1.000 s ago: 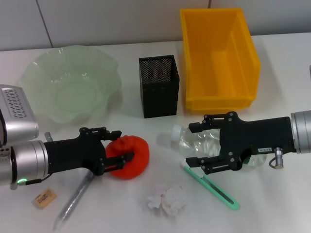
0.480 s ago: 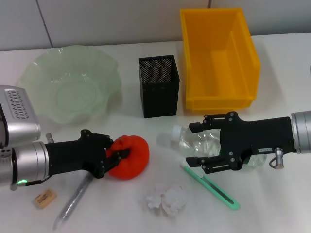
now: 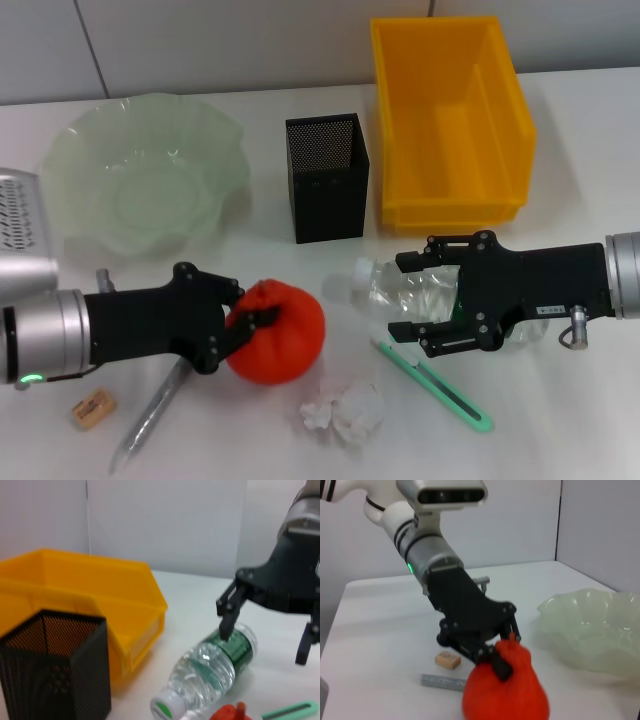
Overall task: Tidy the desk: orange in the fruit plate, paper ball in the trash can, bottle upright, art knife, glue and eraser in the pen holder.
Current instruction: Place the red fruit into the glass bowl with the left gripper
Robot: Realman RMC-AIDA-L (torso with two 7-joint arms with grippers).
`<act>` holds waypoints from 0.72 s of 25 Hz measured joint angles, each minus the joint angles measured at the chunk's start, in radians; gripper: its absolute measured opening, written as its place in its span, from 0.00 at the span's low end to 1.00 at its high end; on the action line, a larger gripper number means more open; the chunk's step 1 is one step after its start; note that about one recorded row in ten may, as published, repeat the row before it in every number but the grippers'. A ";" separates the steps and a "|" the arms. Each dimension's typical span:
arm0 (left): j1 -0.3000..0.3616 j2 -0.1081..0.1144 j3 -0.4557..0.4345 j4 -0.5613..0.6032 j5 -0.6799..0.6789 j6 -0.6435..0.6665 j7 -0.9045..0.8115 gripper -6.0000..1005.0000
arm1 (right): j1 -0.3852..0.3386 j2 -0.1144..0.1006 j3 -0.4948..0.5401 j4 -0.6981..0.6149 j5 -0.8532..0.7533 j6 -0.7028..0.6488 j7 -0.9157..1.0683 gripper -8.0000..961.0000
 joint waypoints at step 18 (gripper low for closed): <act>0.039 -0.004 -0.183 0.128 -0.254 -0.092 0.007 0.06 | -0.012 0.001 -0.004 0.013 0.003 0.000 -0.004 0.82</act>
